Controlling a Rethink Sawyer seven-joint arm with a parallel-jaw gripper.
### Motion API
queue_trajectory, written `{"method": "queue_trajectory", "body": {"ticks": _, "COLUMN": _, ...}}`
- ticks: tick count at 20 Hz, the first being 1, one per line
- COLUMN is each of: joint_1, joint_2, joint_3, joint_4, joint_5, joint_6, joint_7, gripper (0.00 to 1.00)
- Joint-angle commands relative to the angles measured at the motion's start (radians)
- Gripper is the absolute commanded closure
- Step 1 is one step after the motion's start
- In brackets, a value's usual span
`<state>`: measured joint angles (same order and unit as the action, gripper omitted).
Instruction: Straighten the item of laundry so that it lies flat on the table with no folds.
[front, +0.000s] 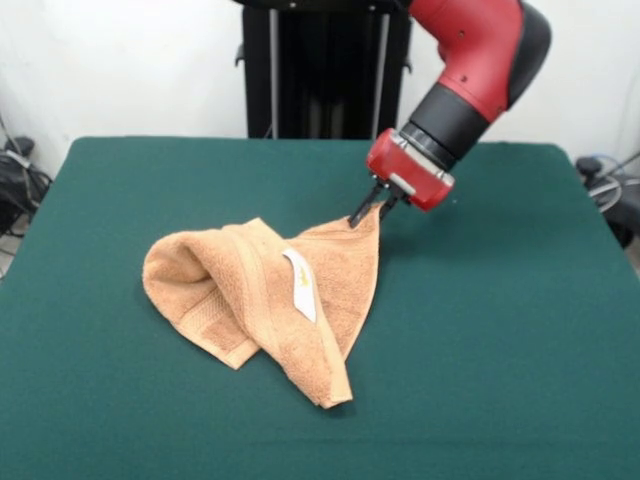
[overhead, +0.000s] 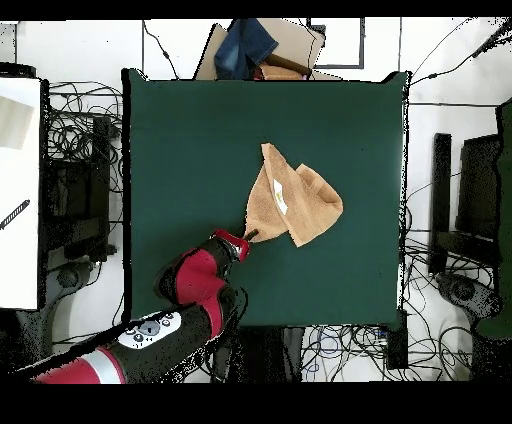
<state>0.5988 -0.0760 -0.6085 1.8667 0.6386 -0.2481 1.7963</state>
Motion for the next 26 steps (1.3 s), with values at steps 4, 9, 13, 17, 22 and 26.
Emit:
{"method": "queue_trajectory", "body": {"ticks": 4, "joint_1": -0.047, "joint_2": -0.010, "joint_3": 0.169, "joint_4": -0.012, "joint_5": 0.003, "joint_6": -0.077, "joint_7": 0.278, "gripper": 1.00}}
{"method": "queue_trajectory", "body": {"ticks": 9, "joint_1": -0.065, "joint_2": -0.031, "joint_3": 0.187, "joint_4": -0.010, "joint_5": -0.008, "joint_6": -0.035, "joint_7": 0.252, "gripper": 1.00}}
{"method": "queue_trajectory", "body": {"ticks": 13, "joint_1": -0.131, "joint_2": -0.052, "joint_3": 0.259, "joint_4": -0.014, "joint_5": -0.095, "joint_6": -0.017, "joint_7": 0.215, "gripper": 1.00}}
{"method": "queue_trajectory", "body": {"ticks": 17, "joint_1": -0.149, "joint_2": -0.116, "joint_3": 0.275, "joint_4": 0.019, "joint_5": -0.163, "joint_6": -0.015, "joint_7": 0.198, "gripper": 1.00}}
{"method": "queue_trajectory", "body": {"ticks": 22, "joint_1": -0.117, "joint_2": -0.195, "joint_3": 0.237, "joint_4": 0.049, "joint_5": -0.181, "joint_6": 0.056, "joint_7": 0.176, "gripper": 1.00}}
{"method": "queue_trajectory", "body": {"ticks": 26, "joint_1": -0.105, "joint_2": -0.194, "joint_3": 0.243, "joint_4": 0.050, "joint_5": -0.175, "joint_6": 0.057, "joint_7": 0.189, "gripper": 1.00}}
